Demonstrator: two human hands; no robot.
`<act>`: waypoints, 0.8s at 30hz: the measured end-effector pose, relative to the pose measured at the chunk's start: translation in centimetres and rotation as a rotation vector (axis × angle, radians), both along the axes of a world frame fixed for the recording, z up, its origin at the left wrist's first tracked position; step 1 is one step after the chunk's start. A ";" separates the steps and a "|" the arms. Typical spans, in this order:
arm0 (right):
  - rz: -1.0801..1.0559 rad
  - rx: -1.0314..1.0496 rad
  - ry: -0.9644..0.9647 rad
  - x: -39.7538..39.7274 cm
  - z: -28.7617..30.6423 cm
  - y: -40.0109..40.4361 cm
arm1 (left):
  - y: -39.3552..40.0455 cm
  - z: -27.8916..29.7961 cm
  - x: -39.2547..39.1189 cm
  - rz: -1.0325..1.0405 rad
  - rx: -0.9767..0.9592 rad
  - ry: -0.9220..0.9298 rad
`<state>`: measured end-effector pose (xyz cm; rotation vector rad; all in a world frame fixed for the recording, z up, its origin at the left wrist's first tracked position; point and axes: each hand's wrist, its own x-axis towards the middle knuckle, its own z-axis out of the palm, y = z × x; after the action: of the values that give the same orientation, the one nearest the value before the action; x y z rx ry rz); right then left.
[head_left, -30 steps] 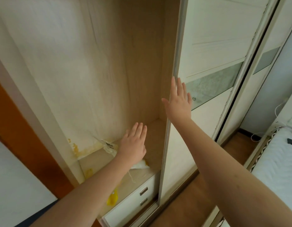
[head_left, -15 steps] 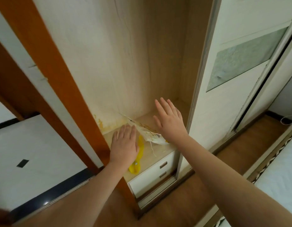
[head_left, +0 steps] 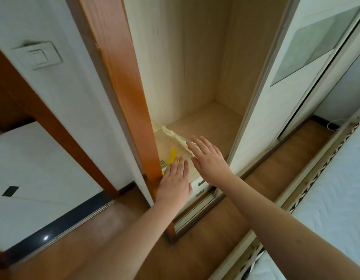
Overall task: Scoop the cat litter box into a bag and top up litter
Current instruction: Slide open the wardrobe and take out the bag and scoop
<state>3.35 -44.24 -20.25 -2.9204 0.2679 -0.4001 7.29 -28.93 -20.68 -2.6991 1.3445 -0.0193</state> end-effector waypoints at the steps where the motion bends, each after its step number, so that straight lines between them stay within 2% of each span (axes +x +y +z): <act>1: -0.003 0.005 0.012 -0.1 -0.4 0.2 | 0.2 -0.1 0.0 -0.008 0.008 -0.004; 10: -0.020 0.089 0.035 -2.3 -2.8 -1.0 | -0.5 -2.0 -0.1 0.058 0.082 -0.037; 14: 0.032 0.077 0.095 -2.3 -4.6 -1.5 | 0.2 -3.5 0.1 0.001 0.061 -0.038; 17: 0.106 0.134 0.174 -1.9 -7.5 -1.0 | 1.3 -5.4 -1.0 0.005 0.042 0.013; 24: 0.251 0.233 0.313 3.7 -14.6 -5.8 | -3.1 -11.1 0.6 0.227 0.079 0.189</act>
<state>7.08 -50.07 -34.84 -2.7266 -0.0133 0.1195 7.84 -32.00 -31.81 -2.8255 1.0459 0.3106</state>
